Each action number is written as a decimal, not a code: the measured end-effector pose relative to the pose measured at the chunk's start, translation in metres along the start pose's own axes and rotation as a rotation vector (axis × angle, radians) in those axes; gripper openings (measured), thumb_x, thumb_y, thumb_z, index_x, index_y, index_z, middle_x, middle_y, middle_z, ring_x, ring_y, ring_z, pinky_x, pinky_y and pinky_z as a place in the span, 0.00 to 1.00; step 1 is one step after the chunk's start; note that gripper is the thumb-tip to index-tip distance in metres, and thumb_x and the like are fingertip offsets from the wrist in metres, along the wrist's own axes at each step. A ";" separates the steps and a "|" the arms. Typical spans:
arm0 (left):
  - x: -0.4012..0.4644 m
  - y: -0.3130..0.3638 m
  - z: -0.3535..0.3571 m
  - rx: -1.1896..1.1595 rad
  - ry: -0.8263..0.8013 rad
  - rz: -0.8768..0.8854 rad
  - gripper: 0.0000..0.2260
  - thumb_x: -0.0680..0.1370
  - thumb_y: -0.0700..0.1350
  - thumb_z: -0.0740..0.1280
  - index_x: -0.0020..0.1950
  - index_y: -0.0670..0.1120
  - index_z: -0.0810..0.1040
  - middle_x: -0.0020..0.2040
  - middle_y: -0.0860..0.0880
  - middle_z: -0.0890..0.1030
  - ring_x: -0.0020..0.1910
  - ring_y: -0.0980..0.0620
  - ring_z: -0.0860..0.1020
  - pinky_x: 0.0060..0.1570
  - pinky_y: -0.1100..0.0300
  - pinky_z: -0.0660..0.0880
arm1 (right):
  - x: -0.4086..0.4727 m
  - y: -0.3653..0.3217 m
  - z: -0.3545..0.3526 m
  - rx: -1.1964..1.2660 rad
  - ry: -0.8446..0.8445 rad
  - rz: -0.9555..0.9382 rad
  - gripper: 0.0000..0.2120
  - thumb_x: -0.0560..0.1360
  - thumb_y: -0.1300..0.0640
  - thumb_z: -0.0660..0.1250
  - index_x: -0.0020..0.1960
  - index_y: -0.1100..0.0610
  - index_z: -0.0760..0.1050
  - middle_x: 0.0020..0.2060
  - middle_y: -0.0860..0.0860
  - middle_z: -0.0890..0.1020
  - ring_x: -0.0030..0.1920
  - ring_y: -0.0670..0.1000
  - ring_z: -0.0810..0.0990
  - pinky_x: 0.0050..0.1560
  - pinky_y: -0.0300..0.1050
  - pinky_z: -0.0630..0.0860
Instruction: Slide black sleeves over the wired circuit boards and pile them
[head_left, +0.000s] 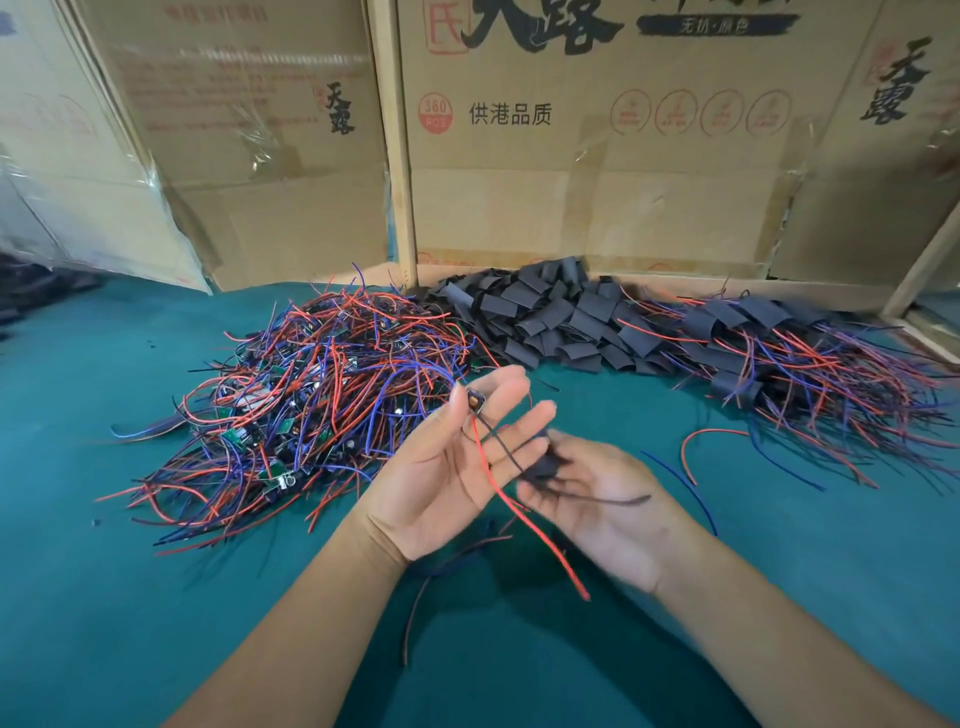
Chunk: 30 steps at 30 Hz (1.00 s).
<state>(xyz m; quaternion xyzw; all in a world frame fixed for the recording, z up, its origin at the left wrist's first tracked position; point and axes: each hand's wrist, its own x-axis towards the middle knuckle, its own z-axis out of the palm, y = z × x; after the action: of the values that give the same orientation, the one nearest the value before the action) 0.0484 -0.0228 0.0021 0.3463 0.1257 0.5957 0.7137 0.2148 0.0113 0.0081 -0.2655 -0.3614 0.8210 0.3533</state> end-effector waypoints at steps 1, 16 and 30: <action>0.001 0.001 0.000 -0.005 0.036 0.021 0.19 0.79 0.54 0.67 0.66 0.46 0.80 0.58 0.53 0.84 0.63 0.49 0.80 0.58 0.55 0.78 | 0.001 -0.007 -0.004 0.063 0.034 -0.011 0.10 0.75 0.58 0.64 0.47 0.62 0.82 0.40 0.57 0.83 0.37 0.51 0.82 0.41 0.45 0.81; 0.009 0.004 -0.009 0.105 0.440 0.217 0.17 0.81 0.46 0.60 0.67 0.41 0.72 0.60 0.47 0.84 0.55 0.50 0.84 0.47 0.61 0.81 | -0.001 -0.022 -0.021 -0.251 0.038 -0.098 0.15 0.80 0.53 0.61 0.55 0.61 0.81 0.45 0.56 0.82 0.50 0.56 0.83 0.64 0.67 0.73; 0.005 -0.004 0.009 0.117 0.325 0.081 0.17 0.82 0.44 0.58 0.69 0.39 0.71 0.65 0.41 0.80 0.61 0.47 0.81 0.54 0.57 0.80 | -0.012 -0.011 -0.014 -0.355 -0.410 -0.086 0.15 0.76 0.57 0.64 0.56 0.66 0.79 0.43 0.60 0.82 0.47 0.59 0.82 0.62 0.58 0.75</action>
<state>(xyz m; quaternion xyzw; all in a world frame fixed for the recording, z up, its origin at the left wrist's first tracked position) 0.0581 -0.0216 0.0071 0.2912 0.2597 0.6637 0.6381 0.2360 0.0134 0.0108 -0.1362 -0.5745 0.7656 0.2553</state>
